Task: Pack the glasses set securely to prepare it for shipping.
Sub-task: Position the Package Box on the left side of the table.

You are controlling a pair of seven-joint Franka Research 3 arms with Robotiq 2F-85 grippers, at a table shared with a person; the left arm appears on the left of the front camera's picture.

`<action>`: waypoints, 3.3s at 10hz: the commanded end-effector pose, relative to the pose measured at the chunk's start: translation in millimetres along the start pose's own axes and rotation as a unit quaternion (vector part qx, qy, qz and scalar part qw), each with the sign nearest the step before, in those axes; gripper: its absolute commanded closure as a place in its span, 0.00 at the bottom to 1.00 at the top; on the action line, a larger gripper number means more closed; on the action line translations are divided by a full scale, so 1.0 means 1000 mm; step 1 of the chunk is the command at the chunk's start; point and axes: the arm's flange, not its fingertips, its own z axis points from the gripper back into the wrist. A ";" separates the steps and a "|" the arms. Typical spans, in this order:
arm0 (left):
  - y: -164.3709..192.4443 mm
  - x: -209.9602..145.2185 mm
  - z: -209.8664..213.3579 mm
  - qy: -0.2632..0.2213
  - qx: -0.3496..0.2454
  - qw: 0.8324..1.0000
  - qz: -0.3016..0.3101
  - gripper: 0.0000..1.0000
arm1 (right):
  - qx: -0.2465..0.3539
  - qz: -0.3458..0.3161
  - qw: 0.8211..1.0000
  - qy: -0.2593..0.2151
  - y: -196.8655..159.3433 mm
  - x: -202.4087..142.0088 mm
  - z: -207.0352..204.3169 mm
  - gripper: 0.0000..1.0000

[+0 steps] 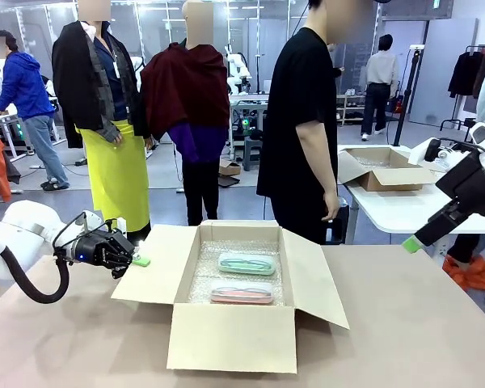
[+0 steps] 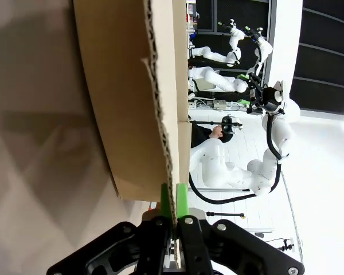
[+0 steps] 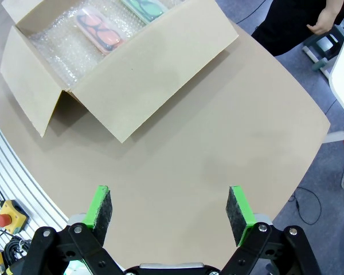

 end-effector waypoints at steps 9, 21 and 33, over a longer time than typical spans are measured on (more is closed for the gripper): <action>-0.022 -0.081 0.157 -0.003 0.033 0.999 0.002 0.97 | -0.005 -0.002 1.000 0.003 0.002 0.000 0.000 0.00; -0.042 -0.114 0.313 -0.041 0.115 0.992 0.005 0.97 | -0.005 -0.002 1.000 0.003 0.002 0.000 0.000 0.00; -0.147 -0.167 0.319 -0.157 0.286 0.941 -0.095 0.00 | -0.005 -0.002 1.000 0.003 0.002 0.000 0.000 0.00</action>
